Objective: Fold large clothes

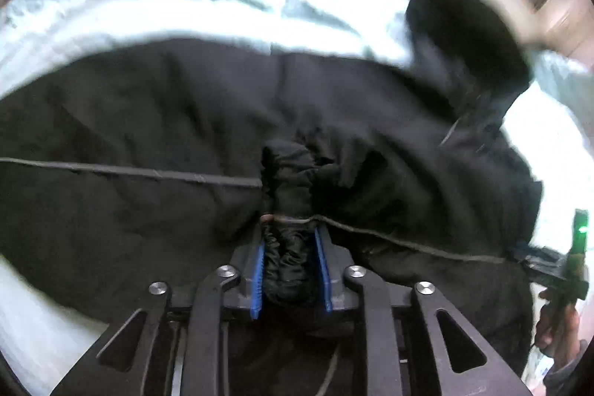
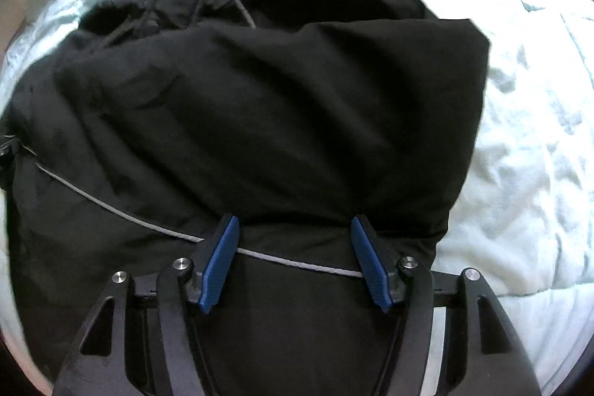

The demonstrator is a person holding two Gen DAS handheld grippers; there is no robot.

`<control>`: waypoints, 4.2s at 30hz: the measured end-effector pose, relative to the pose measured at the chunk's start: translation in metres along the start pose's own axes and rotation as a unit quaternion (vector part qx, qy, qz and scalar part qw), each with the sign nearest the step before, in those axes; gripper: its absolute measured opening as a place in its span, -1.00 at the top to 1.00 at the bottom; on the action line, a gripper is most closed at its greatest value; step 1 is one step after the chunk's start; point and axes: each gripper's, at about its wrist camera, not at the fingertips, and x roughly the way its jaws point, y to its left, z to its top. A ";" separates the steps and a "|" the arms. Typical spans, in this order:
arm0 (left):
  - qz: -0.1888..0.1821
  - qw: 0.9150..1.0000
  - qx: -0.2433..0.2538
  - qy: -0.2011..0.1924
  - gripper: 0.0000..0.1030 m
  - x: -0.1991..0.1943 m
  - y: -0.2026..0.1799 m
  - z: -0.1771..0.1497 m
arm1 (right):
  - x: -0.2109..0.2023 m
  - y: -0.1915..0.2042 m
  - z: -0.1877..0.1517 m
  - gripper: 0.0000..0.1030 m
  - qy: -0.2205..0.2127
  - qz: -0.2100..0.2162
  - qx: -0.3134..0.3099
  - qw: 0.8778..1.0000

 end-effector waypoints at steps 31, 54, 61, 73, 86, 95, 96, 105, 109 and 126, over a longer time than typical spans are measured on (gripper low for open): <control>0.010 0.993 -0.085 -0.077 -0.01 -0.177 0.067 -0.078 | -0.136 0.097 -0.132 -0.27 -0.004 0.084 -0.014 0.996; -0.075 0.915 -0.392 -0.062 -0.05 -0.087 0.441 -0.023 | -0.132 0.261 -0.124 -0.27 0.023 0.028 0.014 0.999; -0.085 0.917 -0.375 -0.102 0.22 -0.078 0.440 -0.009 | -0.108 0.290 -0.104 -0.27 0.046 0.022 -0.031 0.998; -0.075 0.970 -0.130 -0.192 0.75 -0.169 0.291 0.036 | -0.095 0.278 -0.101 -0.27 0.048 0.058 -0.019 0.997; -0.206 0.966 0.135 -0.073 0.75 -0.090 -0.003 0.031 | -0.104 0.212 -0.108 -0.27 0.019 0.061 0.046 0.997; -0.246 0.960 0.115 0.067 0.54 0.004 -0.041 0.001 | -0.102 0.182 -0.085 -0.27 0.003 0.048 0.040 0.998; -0.274 0.954 0.097 0.077 0.37 0.002 -0.034 0.003 | -0.103 0.181 -0.080 -0.27 -0.003 0.049 0.037 0.998; -0.319 0.945 0.042 0.063 -0.34 -0.048 0.002 0.008 | -0.090 0.179 -0.024 -0.27 -0.041 0.087 0.061 0.994; -0.291 0.956 0.029 0.037 -0.34 -0.073 0.028 0.012 | -0.056 0.182 -0.010 -0.28 -0.025 0.109 0.095 0.989; -0.230 0.971 0.060 -0.013 -0.34 -0.080 0.041 0.032 | -0.151 0.134 0.009 0.47 -0.141 0.058 0.046 0.987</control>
